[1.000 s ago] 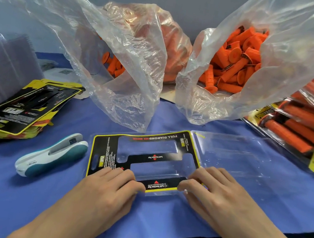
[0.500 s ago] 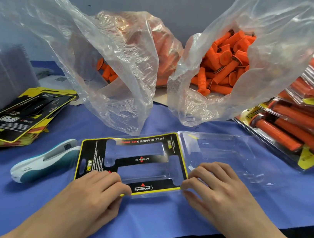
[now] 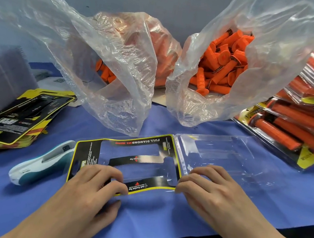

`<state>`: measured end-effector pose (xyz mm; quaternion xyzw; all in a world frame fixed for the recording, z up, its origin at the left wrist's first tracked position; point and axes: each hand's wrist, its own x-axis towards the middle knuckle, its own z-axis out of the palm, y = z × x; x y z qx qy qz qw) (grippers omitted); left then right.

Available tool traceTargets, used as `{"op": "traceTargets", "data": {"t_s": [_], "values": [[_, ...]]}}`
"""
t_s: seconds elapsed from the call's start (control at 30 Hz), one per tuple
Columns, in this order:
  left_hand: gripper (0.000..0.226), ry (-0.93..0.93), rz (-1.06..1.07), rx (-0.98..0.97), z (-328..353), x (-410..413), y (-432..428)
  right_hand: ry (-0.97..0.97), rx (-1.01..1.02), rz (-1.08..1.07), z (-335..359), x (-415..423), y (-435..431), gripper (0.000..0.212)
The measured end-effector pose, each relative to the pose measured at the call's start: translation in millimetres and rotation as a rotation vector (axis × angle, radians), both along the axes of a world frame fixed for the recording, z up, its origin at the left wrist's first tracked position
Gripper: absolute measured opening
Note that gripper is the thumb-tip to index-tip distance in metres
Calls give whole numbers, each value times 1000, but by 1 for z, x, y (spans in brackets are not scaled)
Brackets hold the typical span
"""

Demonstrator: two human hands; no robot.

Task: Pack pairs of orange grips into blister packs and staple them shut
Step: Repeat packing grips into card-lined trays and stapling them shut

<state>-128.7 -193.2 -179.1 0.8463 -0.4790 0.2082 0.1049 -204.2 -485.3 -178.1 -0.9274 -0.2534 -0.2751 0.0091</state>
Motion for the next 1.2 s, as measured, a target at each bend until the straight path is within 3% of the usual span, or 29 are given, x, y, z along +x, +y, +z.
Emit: {"op": "traceTargets", "data": {"t_s": [0.47,0.6,0.73,0.87,0.97,1.2], "values": [[28,144,-12,47,1,0,3,84,34,-34,-12,-1,-3,27],[32,224,51,-109,15,2,13,117,107,-41,-5,-4,0,37],[29,236,291,-409,35,22,41,103,261,-48,12,3,8,38],[22,216,504,-588,46,42,63,75,367,-56,31,23,26,37],[19,245,577,-645,50,51,69,73,423,-43,44,40,39,34],[19,266,636,-570,52,61,64,223,520,-53,52,88,74,34]]}}
